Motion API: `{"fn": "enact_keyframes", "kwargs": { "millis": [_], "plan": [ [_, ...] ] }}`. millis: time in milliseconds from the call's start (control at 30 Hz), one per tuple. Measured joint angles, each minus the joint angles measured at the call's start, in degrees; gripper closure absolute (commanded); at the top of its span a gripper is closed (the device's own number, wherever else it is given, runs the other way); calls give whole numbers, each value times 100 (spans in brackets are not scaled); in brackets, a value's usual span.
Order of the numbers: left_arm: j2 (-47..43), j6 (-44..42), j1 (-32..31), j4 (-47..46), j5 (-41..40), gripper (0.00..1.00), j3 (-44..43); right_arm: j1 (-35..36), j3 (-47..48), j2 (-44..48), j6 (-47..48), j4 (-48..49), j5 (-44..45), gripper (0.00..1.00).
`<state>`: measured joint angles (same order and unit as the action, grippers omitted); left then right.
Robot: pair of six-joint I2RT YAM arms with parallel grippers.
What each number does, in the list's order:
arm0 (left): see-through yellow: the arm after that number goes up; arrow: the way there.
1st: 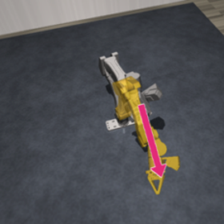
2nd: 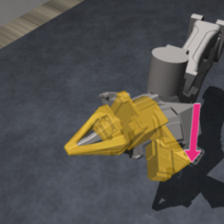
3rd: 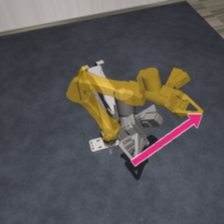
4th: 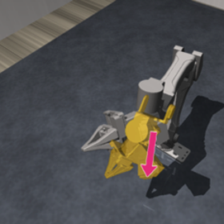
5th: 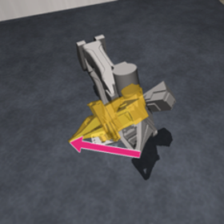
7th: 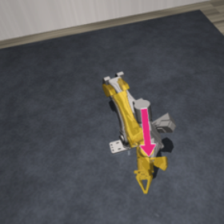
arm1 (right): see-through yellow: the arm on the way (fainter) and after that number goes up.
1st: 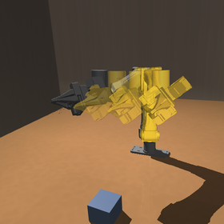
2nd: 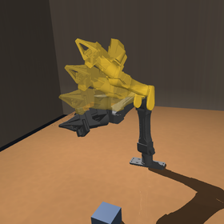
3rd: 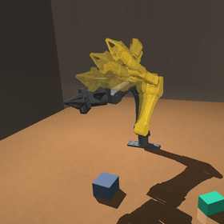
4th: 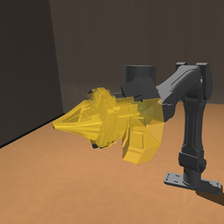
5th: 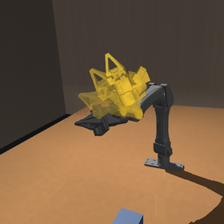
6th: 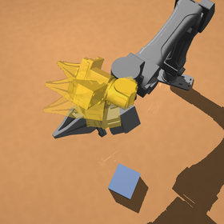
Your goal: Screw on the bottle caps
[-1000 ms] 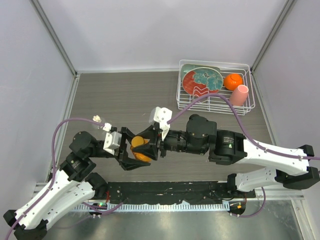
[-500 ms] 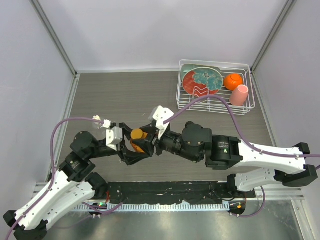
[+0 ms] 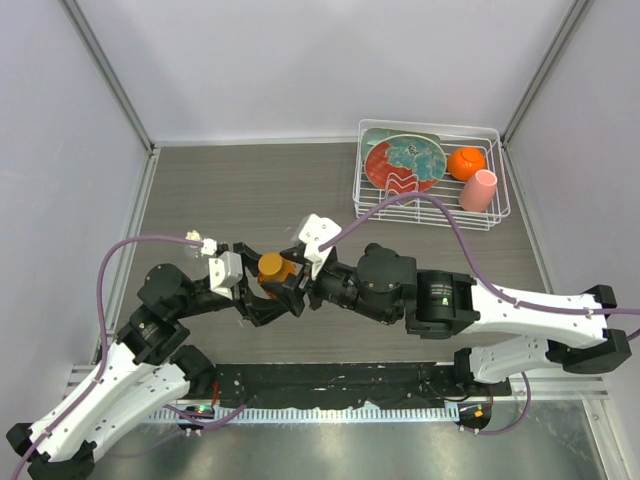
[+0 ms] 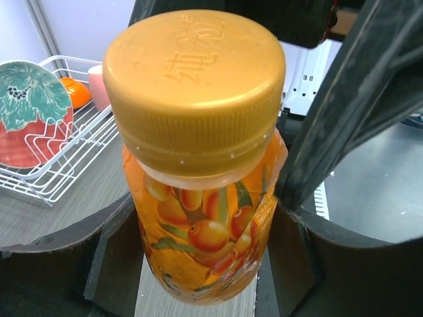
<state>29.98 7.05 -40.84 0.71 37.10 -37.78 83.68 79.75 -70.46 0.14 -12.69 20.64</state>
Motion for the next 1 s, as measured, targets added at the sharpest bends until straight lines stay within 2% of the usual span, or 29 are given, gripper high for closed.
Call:
{"fn": "enact_keyframes", "kwargs": {
  "millis": [300, 433, 500, 600, 833, 1000],
  "plan": [
    [-22, 24, 11, 50, 299, 89, 0, -2, 55, -251, 282, 26, 33, 47],
    [-55, 28, 13, 52, 367, 89, 0, 0, 72, -251, 343, 31, 33, 56],
    [-59, 26, 13, 55, 367, 88, 0, 0, 72, -251, 365, 31, 26, 55],
    [-57, 24, 15, 57, 372, 88, 0, 0, 72, -249, 385, 33, 0, 45],
    [-59, 0, 15, 55, 374, 87, 0, 0, 72, -249, 385, 52, -90, 43],
    [-61, -11, 13, 50, 402, 87, 0, -2, 72, -221, 382, 68, -212, 46]
  ]
}}
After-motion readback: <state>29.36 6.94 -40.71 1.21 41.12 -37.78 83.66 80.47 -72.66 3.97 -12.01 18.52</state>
